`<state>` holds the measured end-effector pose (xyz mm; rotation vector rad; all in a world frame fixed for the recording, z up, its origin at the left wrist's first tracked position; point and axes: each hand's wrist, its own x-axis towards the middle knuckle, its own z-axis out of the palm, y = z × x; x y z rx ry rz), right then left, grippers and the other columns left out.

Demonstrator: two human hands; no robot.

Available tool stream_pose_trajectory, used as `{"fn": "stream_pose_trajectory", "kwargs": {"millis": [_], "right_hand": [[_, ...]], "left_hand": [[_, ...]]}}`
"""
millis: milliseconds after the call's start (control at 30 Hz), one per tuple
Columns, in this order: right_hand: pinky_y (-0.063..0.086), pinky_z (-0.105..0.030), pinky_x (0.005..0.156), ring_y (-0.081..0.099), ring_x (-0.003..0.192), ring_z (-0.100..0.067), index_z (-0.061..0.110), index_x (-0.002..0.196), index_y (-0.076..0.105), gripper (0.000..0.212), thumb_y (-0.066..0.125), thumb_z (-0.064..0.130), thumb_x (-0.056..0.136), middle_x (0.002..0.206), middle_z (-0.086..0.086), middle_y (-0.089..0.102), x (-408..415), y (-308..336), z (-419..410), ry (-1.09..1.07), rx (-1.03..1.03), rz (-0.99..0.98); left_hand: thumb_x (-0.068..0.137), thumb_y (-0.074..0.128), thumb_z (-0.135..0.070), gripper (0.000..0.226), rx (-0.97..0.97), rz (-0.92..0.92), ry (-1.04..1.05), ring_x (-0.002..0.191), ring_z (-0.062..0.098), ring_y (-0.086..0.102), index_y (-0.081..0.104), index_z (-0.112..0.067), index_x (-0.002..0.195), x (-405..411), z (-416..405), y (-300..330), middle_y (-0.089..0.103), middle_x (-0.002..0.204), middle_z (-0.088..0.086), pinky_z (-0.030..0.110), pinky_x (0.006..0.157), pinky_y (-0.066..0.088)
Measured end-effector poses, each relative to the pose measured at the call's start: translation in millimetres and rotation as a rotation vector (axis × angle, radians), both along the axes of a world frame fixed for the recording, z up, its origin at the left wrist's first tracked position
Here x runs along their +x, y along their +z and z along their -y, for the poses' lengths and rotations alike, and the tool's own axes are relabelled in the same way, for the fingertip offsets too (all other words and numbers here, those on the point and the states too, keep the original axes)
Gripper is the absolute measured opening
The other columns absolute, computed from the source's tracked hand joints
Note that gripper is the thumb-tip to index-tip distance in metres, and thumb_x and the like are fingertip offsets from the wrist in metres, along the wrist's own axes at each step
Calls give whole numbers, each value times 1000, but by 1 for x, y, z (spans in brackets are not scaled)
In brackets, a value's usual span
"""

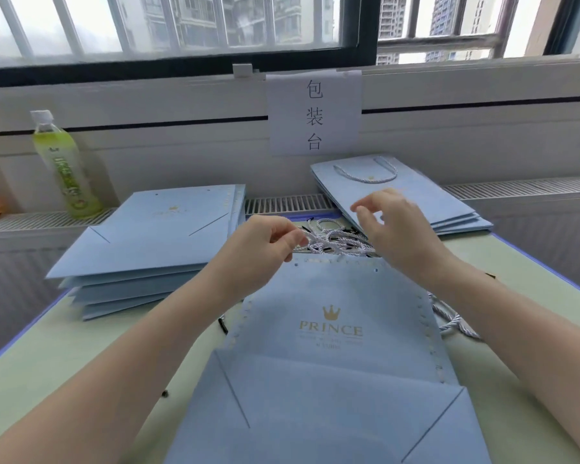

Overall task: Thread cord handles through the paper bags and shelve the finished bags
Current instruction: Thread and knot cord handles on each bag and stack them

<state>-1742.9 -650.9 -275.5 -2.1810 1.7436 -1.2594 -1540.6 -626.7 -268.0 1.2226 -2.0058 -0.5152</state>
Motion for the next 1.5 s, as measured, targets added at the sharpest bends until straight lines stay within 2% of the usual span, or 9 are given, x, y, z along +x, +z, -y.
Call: {"fn": "stream_pose_trajectory", "kwargs": {"millis": [167,267,433,600,800,1033,1167,1333,1500], "right_hand": [[50,-28,78,63,82,-11,11,110,60,28,50,33,95,86,5,68,36,-6,-23,517,119,2],[49,-35,68,57,66,-6,15,109,63,22,50,28,97,77,9,65,37,-11,-21,431,-25,-151],[42,-35,62,46,60,-22,16,99,66,21,45,22,99,57,12,49,18,-8,-8,166,-125,-26],[48,-40,74,59,77,-30,20,98,65,25,41,15,97,77,1,65,6,-9,2,-10,-78,-39],[47,-40,85,57,101,-26,11,112,66,43,39,39,93,108,-4,65,29,-16,-14,322,-179,-369],[42,-32,74,56,82,-16,17,87,59,34,43,47,86,85,8,60,32,-22,-14,410,-172,-304],[46,-38,73,53,78,-17,18,78,56,22,49,38,86,81,1,58,31,-26,-11,476,-1,-159],[41,-40,70,46,77,-20,17,78,45,21,49,29,96,81,1,49,26,-29,-8,280,-65,-298],[33,-32,65,43,82,-18,20,86,39,19,39,35,98,94,2,51,26,-29,-11,136,62,-445]], "left_hand": [[96,48,-24,21,-79,110,-25,54,0,49,67,-23,87,-5,-4,-8,56,60,-11,32,61,47],[95,48,-18,26,-99,129,32,53,2,49,64,-30,78,-2,-2,-10,56,57,-13,36,65,48],[100,42,-24,27,-70,176,166,64,19,52,62,-16,84,4,6,-14,60,67,-6,43,74,50],[99,44,-15,17,-76,106,154,55,22,51,57,-10,90,4,8,-17,59,65,3,42,68,50],[91,61,-19,25,-143,68,83,39,6,48,39,-23,80,-2,4,-24,67,64,-4,27,50,44],[88,61,-16,23,-331,158,14,59,26,57,38,-21,83,-3,3,-27,67,68,1,45,63,50],[88,61,-22,14,-327,304,-8,65,19,55,47,-21,86,-7,-3,-25,68,73,-4,41,68,50],[97,45,-38,27,-326,521,173,107,18,51,48,-19,115,-6,2,-31,59,115,-4,30,76,35],[98,42,-35,30,-152,476,249,112,23,48,52,-13,116,3,18,-44,58,116,3,30,87,33]]}}
